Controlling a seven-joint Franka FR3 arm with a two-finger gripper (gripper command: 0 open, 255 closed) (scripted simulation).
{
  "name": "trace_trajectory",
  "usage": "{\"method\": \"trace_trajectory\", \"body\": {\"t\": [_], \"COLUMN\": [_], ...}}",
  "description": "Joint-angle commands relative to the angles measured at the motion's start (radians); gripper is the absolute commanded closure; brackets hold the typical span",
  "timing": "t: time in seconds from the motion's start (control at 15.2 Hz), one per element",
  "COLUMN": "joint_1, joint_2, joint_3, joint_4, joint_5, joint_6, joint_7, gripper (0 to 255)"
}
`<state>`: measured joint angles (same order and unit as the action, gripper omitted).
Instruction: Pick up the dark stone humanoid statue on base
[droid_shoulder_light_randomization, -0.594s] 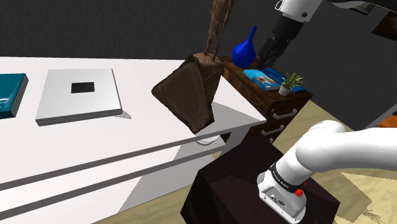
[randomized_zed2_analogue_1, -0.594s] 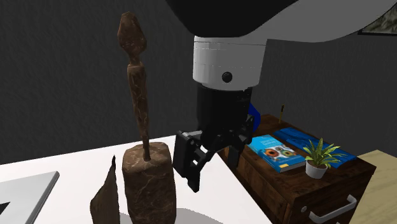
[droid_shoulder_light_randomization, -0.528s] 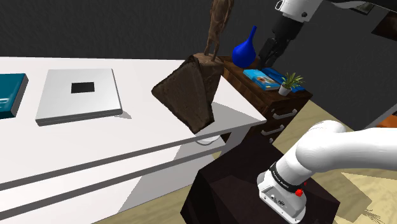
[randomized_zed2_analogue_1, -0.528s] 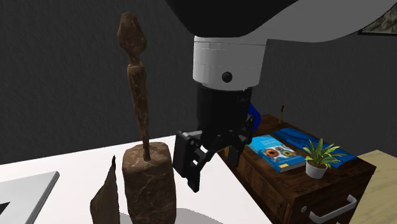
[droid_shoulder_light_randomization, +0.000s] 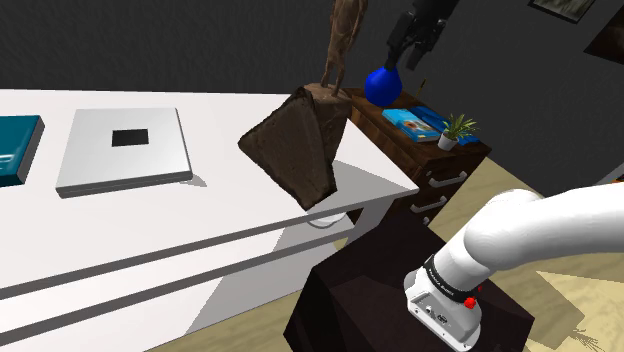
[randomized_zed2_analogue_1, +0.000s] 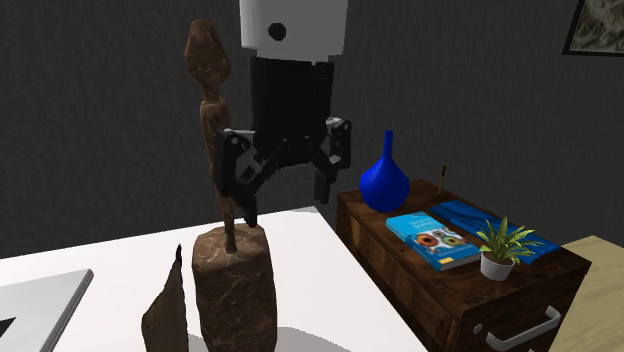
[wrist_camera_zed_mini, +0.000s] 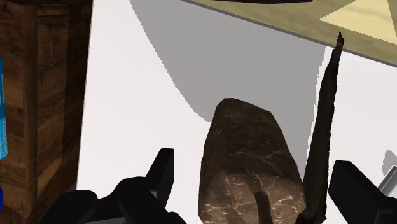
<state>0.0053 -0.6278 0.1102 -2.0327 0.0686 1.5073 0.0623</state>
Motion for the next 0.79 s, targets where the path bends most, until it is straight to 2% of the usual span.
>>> {"method": "trace_trajectory", "body": {"t": [0.0, 0.4, 0.73], "joint_1": [-0.008, -0.028, -0.032], "joint_2": [0.065, 0.26, 0.46], "joint_3": [0.014, 0.068, 0.124], "joint_4": [0.096, 0.403, 0.735], "joint_5": [-0.005, -0.034, -0.092], "joint_6": [-0.015, -0.081, -0.181], "joint_7": [0.029, 0.126, 0.215], "gripper": [0, 0, 0]}}
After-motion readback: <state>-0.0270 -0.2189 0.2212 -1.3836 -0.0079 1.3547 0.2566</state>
